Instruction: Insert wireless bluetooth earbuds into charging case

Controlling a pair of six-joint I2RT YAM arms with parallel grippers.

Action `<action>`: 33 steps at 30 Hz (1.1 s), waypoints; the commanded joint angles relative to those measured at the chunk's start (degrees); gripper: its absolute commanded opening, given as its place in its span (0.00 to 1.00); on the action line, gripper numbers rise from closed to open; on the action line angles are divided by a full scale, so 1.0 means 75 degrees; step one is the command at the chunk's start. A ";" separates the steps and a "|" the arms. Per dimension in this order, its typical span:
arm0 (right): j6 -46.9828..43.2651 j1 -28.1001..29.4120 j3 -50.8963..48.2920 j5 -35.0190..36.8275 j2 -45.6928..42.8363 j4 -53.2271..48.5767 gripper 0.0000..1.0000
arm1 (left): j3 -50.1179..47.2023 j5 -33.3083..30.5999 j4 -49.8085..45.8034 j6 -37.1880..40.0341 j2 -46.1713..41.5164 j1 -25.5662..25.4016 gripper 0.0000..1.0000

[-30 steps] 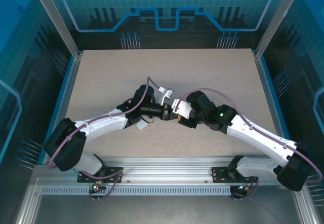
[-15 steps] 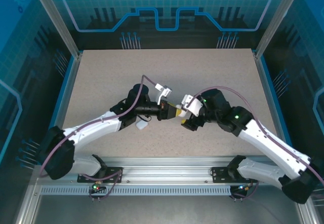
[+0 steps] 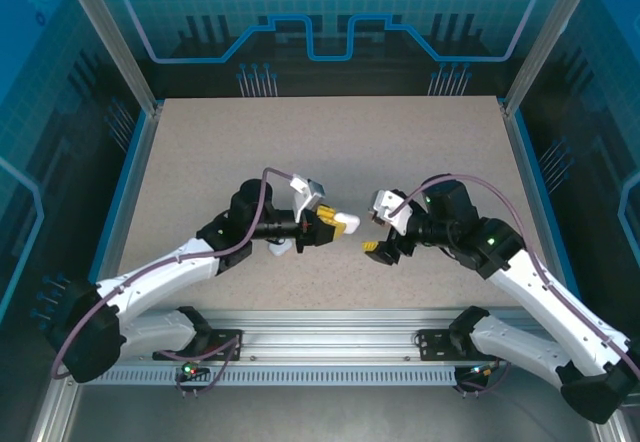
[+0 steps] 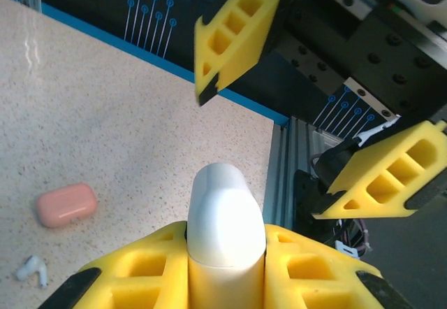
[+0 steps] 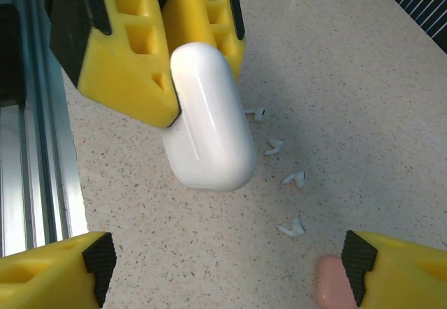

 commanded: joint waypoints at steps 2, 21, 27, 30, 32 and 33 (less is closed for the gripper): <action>-0.0093 0.0036 0.0437 -0.0275 0.0301 0.0012 0.83 | -0.0146 0.0056 0.0323 0.0807 -0.0297 -0.0057 0.06; -0.0472 0.0129 0.1403 -0.2384 0.1806 -0.0747 0.40 | -0.0254 0.0291 0.0263 0.1689 -0.0570 -0.0112 0.06; -0.0503 0.0116 0.1501 -0.2321 0.2027 -0.0979 0.28 | -0.0278 0.0245 0.0205 0.1667 -0.0570 -0.0142 0.10; -0.0492 0.0118 0.1534 -0.2245 0.2005 -0.1002 0.25 | -0.0279 0.0232 0.0067 0.1712 -0.0561 -0.0147 0.19; -0.0520 0.0118 0.1583 -0.2212 0.1992 -0.1048 0.24 | -0.0311 0.0258 0.0017 0.1749 -0.0578 -0.0165 0.26; -0.0538 0.0124 0.1602 -0.2183 0.1984 -0.1072 0.24 | -0.0348 0.0256 0.0010 0.1770 -0.0579 -0.0159 0.29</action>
